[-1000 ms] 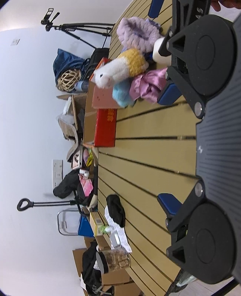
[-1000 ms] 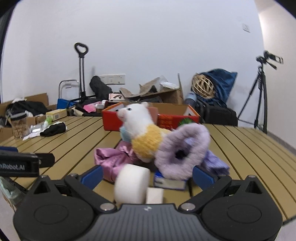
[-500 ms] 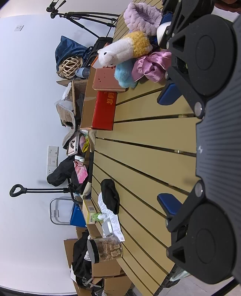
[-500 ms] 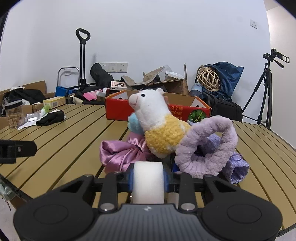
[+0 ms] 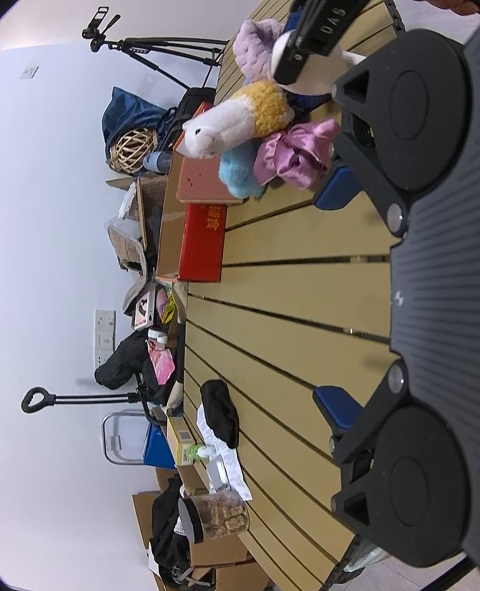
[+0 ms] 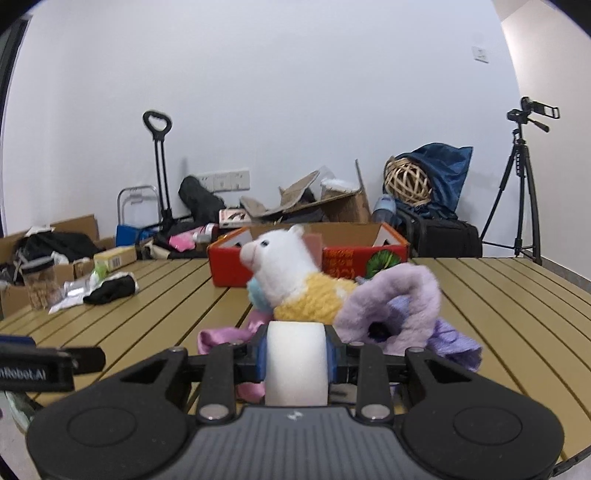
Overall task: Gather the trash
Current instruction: 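Close the left gripper on the pink satin scrunchie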
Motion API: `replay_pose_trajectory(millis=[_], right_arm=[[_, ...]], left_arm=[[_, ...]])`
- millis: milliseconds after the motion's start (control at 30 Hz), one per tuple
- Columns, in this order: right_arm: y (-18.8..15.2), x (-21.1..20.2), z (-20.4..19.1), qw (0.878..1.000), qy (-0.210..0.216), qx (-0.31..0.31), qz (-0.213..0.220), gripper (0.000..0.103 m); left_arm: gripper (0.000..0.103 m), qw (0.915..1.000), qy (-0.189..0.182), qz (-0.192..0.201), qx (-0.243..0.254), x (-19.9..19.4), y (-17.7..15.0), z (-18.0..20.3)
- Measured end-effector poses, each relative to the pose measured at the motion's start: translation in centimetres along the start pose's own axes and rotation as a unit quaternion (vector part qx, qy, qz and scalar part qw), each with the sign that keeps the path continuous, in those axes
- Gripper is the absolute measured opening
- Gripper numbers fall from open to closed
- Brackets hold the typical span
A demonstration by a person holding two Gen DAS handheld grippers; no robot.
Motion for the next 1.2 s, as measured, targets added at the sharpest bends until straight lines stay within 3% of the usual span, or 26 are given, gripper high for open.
replay_pose_trajectory(millis=[800,1200], right_arm=[[0.2,-4.5,8.2,0.997,-0.037,0.048,0.044,0.028],[-1.1,-4.5,12.3,0.994,-0.070,0.075,0.032,0.028]], left_arm=[[0.103,0.9979,-0.035,-0.025,0.047,2.9,0.5,9.2],[0.103,0.9970,-0.023,-0.031,0.068,5.2,1.7,11.3]])
Point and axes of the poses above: each gripper's, at about its wrist camera, not at the fingertips, and x roughly the way its jaws point, z to its right, y to its top, the point moved 9 cm from there along x, roughly the way its jaws point, and after that the axes turned 14 degrees about -z, right-handed, at the moved point
